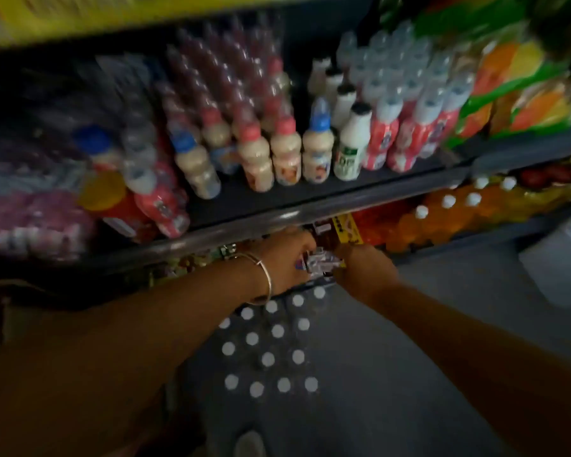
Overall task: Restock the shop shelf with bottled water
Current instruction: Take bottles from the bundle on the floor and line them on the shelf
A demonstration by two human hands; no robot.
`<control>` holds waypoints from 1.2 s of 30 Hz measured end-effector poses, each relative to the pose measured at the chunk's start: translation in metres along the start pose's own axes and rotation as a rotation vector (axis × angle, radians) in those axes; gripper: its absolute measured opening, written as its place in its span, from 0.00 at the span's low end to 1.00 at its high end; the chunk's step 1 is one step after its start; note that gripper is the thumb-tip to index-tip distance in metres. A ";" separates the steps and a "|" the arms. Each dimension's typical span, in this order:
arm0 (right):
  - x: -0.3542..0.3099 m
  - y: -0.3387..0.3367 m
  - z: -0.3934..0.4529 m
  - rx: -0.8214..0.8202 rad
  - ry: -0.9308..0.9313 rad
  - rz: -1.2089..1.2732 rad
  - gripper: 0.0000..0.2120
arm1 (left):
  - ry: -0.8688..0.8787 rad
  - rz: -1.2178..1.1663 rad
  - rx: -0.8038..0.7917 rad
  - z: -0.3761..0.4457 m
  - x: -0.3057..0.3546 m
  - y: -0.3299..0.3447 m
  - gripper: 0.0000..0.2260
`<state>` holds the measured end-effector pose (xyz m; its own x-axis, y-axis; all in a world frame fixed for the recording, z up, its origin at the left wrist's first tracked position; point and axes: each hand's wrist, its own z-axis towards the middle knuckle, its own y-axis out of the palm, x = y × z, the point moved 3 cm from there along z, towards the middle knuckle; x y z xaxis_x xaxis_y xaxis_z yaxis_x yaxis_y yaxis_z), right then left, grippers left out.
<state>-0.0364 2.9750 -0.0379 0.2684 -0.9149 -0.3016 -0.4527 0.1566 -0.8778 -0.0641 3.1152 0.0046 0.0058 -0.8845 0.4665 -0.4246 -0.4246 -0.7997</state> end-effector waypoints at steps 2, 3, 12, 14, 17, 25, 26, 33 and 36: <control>0.017 0.055 0.020 -0.049 0.028 0.022 0.15 | -0.011 0.037 -0.058 0.022 -0.026 0.047 0.20; 0.025 0.082 0.031 -0.070 0.039 0.029 0.16 | -0.021 0.046 -0.084 0.032 -0.037 0.068 0.21; 0.086 0.261 0.116 -0.191 0.223 0.151 0.38 | 0.006 0.119 -0.159 0.101 -0.115 0.205 0.16; 0.093 0.286 0.136 -0.174 0.243 0.223 0.43 | 0.020 0.129 -0.154 0.111 -0.125 0.220 0.16; 0.098 0.316 0.156 -0.106 0.280 0.409 0.44 | 0.029 0.158 -0.149 0.120 -0.139 0.237 0.18; 0.098 0.332 0.157 0.113 0.231 0.469 0.31 | 0.023 0.177 -0.136 0.127 -0.155 0.245 0.19; 0.098 0.326 0.154 0.120 0.219 0.454 0.31 | 0.019 0.180 -0.139 0.126 -0.155 0.243 0.19; 0.088 0.211 0.111 0.119 0.132 0.515 0.32 | 0.045 0.235 -0.157 0.102 -0.106 0.181 0.18; 0.073 0.146 0.081 0.102 0.057 0.527 0.33 | 0.047 0.299 -0.225 0.080 -0.070 0.135 0.18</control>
<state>-0.0141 2.9612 -0.2180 -0.0212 -0.7207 -0.6929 -0.4277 0.6330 -0.6453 -0.0491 3.1042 -0.1667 -0.1876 -0.9511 0.2454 -0.5894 -0.0908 -0.8028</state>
